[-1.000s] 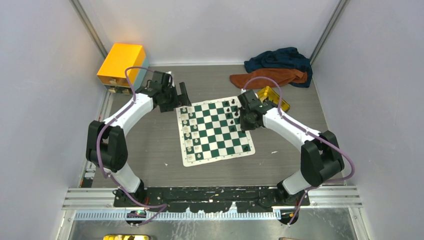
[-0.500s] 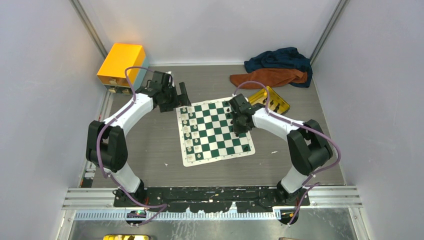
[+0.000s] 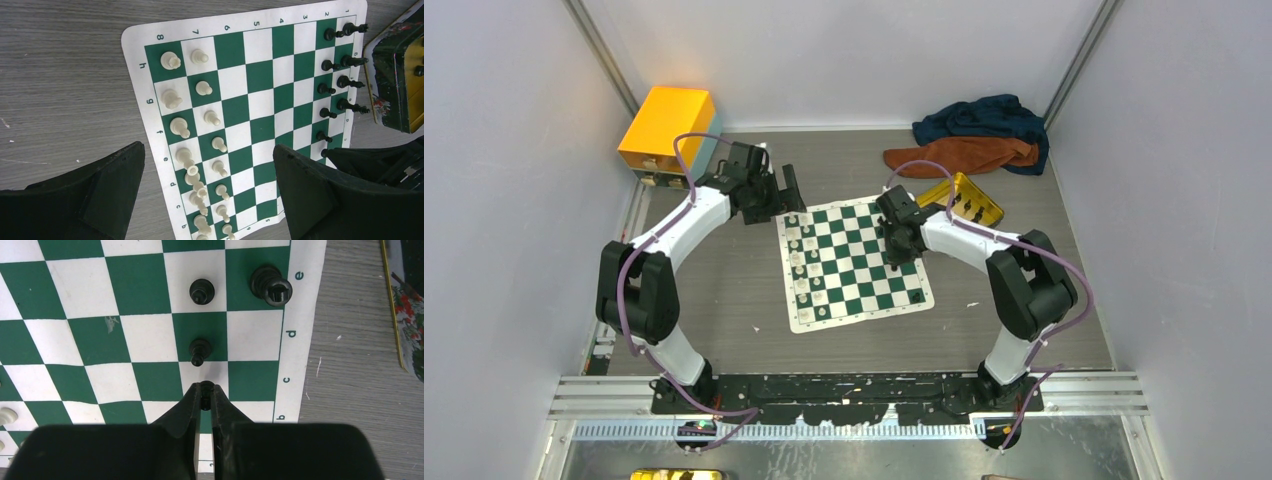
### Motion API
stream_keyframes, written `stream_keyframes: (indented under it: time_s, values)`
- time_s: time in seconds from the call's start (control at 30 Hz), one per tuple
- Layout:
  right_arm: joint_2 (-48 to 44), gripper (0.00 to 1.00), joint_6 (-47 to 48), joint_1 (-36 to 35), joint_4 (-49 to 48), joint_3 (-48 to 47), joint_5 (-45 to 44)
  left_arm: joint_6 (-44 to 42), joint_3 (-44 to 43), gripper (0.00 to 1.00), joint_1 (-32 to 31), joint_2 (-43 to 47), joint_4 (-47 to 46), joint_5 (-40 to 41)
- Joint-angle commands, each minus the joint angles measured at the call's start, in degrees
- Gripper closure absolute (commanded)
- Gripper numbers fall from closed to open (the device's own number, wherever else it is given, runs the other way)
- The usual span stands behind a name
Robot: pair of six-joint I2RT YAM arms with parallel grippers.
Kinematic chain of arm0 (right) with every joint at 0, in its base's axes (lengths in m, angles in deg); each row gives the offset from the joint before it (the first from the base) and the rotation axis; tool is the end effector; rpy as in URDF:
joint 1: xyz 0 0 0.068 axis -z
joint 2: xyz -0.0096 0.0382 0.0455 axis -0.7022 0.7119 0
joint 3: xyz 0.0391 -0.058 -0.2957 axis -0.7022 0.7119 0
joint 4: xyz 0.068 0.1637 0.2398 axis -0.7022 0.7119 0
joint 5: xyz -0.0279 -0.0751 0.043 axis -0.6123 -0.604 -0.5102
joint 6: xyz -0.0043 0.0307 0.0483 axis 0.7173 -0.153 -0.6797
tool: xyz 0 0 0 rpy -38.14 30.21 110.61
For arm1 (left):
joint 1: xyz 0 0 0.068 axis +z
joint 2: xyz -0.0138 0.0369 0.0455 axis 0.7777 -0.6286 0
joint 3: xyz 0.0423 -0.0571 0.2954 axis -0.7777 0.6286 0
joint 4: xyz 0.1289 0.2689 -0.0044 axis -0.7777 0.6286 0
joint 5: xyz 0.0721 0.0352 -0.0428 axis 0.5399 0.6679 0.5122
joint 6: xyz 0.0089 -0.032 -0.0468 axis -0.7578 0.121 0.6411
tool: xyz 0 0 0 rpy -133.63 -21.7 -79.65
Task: Set up the chess pieces on the board
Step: Place the chess piece on the chessboard.
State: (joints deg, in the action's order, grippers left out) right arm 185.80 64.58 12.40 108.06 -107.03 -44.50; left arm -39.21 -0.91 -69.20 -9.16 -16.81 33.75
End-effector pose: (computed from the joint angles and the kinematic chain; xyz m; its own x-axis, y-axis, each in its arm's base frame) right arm 0.3206 0.1964 0.1882 -0.9031 -0.1138 -0.4141 -0.1510 0.9868 0.0581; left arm 0.3863 -0.1326 0.2737 -0.8312 -0.2715 -0.4852 -0.0490 0.9050 -0.4225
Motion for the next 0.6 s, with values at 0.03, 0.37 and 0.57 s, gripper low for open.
stream_keyframes:
  time_s: [0.03, 0.37, 0.57]
  values:
    - [1.0, 0.99, 0.1, -0.6, -1.6, -2.7, -0.2, -0.6, -0.5, 0.0, -0.2, 1.6, -1.3, 0.4]
    - [2.1, 0.91, -0.5, -0.9, -1.5, -2.6, 0.0, -0.8, -0.4, 0.0, -0.2, 1.1, -1.4, 0.2]
    - [2.0, 0.79, -0.5, -0.9, -1.2, -2.5, 0.0, -0.6, -0.3, 0.0, -0.2, 0.9, -1.6, 0.1]
